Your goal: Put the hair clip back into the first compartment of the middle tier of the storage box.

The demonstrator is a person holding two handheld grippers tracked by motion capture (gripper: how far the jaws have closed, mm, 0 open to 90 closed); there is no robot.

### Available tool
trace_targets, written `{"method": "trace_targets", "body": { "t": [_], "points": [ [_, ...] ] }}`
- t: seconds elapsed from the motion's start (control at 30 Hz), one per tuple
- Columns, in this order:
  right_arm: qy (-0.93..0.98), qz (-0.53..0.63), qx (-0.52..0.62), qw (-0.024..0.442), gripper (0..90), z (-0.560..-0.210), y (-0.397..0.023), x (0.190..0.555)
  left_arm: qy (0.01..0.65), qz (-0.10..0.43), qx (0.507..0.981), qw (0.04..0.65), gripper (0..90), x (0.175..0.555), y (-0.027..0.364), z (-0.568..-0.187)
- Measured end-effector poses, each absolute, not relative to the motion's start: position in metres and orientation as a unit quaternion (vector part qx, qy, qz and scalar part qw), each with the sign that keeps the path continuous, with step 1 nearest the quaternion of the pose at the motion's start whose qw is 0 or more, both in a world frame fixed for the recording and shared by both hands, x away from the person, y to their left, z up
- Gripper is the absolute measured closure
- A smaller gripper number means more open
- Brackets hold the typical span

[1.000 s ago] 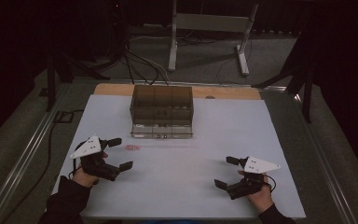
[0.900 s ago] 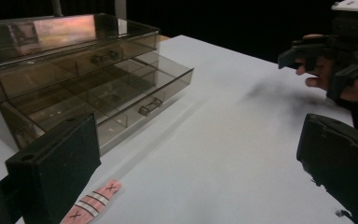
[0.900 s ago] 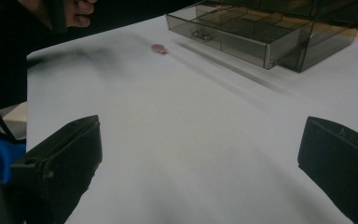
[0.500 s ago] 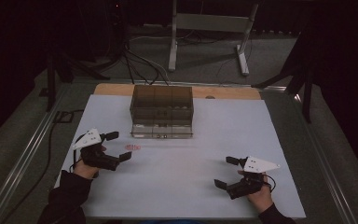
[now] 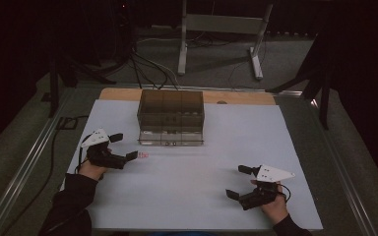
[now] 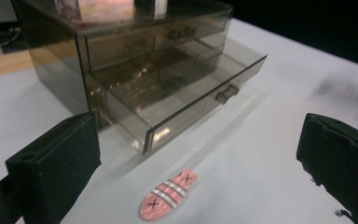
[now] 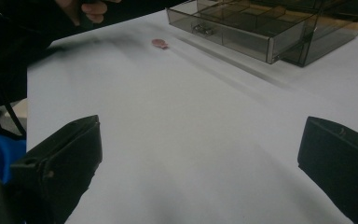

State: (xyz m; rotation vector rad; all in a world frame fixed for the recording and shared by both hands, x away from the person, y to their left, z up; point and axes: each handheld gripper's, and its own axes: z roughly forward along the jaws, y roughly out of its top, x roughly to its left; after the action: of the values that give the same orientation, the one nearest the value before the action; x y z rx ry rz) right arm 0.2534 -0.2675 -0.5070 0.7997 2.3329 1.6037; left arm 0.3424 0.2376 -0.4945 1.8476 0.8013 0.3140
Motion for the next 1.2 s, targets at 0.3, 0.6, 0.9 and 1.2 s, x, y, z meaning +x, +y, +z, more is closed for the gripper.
{"method": "trace_targets", "body": {
  "t": [0.3,0.6,0.9,1.2],
  "points": [
    [0.791,0.539,0.271,0.101,0.0,-0.507,-0.268,0.253,0.341,0.113,0.797,0.486,0.4,0.355,0.232,-0.505],
    [0.789,0.541,0.272,0.102,0.0,-0.507,-0.268,0.254,0.345,0.104,0.813,0.457,16.5,0.363,0.231,-0.515],
    [0.79,0.54,0.273,0.102,0.0,-0.508,-0.268,0.254,0.345,0.108,0.829,0.427,36.7,0.367,0.228,-0.522],
    [0.788,0.54,0.276,0.105,0.0,-0.508,-0.268,0.254,0.337,0.096,0.848,0.398,55.4,0.372,0.222,-0.528]
  ]
}}
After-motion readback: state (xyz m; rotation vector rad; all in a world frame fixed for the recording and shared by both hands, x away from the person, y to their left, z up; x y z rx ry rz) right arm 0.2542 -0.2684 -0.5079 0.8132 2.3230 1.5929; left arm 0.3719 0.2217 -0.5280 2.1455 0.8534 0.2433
